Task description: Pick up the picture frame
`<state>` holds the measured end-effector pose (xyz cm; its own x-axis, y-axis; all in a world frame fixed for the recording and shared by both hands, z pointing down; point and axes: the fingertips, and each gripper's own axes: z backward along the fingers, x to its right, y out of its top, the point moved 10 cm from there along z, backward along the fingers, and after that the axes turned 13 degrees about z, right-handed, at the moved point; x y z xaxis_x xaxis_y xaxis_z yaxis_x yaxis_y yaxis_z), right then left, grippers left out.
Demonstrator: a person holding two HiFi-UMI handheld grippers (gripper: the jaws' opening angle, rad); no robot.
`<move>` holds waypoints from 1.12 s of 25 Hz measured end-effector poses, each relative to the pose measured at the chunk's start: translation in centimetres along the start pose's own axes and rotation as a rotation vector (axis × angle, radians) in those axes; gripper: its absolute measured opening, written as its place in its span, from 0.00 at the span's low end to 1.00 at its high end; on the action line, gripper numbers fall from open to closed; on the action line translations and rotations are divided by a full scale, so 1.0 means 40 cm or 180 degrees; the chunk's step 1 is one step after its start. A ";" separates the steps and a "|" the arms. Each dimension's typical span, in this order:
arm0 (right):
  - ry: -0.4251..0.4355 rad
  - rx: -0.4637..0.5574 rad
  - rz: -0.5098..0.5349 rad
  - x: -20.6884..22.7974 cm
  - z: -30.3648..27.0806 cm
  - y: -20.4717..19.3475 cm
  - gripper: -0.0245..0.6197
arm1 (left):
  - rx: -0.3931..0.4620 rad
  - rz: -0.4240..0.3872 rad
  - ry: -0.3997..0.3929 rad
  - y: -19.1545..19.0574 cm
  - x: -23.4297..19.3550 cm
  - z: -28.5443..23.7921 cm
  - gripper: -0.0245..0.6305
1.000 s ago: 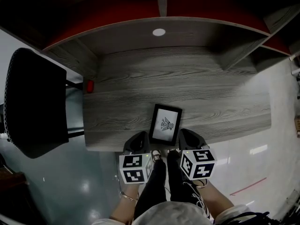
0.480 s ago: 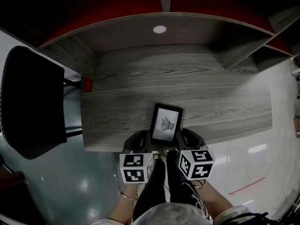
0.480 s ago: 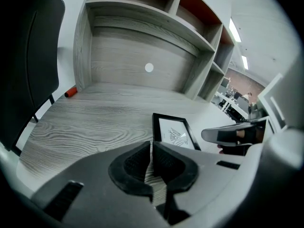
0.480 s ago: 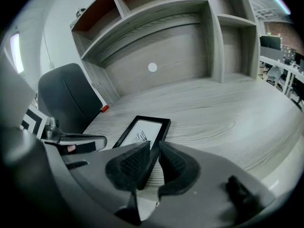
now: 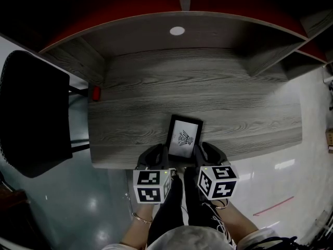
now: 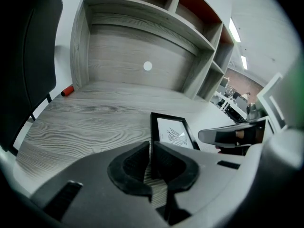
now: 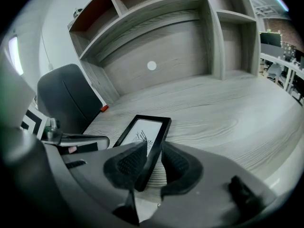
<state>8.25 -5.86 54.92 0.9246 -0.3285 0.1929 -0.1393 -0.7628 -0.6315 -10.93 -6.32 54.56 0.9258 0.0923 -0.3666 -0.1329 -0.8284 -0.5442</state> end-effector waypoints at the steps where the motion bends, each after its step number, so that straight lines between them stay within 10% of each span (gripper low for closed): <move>1: 0.0001 0.0000 0.0001 0.000 0.000 0.000 0.15 | -0.0005 0.0006 -0.0007 0.001 0.001 -0.001 0.08; 3: 0.0004 0.0000 0.0000 -0.001 -0.001 0.000 0.15 | -0.0030 0.0016 -0.0011 0.001 0.002 -0.004 0.23; 28: 0.0118 -0.0155 -0.0061 0.010 -0.056 0.002 0.15 | -0.0194 -0.0011 -0.0056 0.019 0.015 -0.056 0.23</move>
<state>7.80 -7.29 56.63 0.9136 -0.3334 0.2330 -0.1396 -0.7951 -0.5902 -9.70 -8.13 55.61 0.9197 0.1047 -0.3783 -0.1072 -0.8601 -0.4987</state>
